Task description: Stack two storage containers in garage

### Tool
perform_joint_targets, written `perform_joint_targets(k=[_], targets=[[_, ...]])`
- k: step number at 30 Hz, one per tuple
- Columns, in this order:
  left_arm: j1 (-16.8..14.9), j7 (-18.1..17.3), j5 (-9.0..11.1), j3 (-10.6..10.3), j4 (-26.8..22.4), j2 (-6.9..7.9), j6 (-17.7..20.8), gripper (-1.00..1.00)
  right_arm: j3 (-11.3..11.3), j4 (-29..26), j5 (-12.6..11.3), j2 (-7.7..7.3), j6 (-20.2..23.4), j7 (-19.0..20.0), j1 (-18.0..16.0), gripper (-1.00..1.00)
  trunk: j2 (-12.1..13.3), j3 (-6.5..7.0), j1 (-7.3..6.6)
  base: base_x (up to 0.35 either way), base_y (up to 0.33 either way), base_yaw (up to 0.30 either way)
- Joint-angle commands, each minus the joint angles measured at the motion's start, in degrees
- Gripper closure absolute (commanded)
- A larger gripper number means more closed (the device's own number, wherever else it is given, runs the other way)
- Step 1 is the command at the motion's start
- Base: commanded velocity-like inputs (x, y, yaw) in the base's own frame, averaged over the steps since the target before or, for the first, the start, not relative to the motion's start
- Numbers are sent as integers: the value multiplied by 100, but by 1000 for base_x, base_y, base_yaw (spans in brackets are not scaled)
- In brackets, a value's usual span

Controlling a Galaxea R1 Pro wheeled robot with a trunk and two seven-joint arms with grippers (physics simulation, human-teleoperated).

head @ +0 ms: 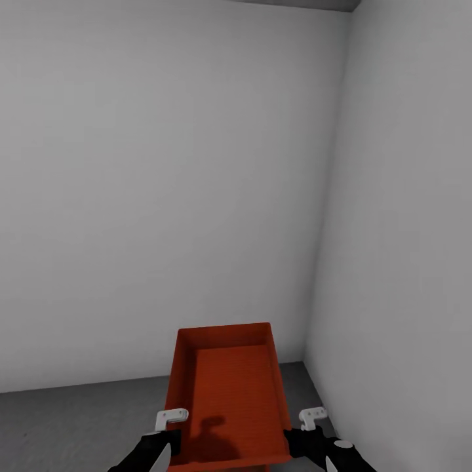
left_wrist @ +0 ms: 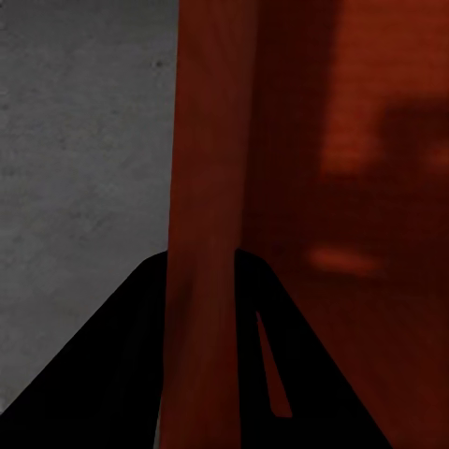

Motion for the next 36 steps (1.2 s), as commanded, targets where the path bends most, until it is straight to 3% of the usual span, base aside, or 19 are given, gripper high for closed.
perform_joint_targets(k=[1,25,36], targets=[[1,24,49,-90,-28,-174,-7,100,-46,8,40,13,43,41,1,100,-5,-3,2,0,226,0],[-1,24,49,-90,-28,-182,-7,100,-45,9,40,13,43,41,1,100,-5,-3,2,0,36,62],[1,24,49,-90,-28,-182,-7,100,-45,10,38,13,33,41,1,100,-5,-3,2,35,-157,2]])
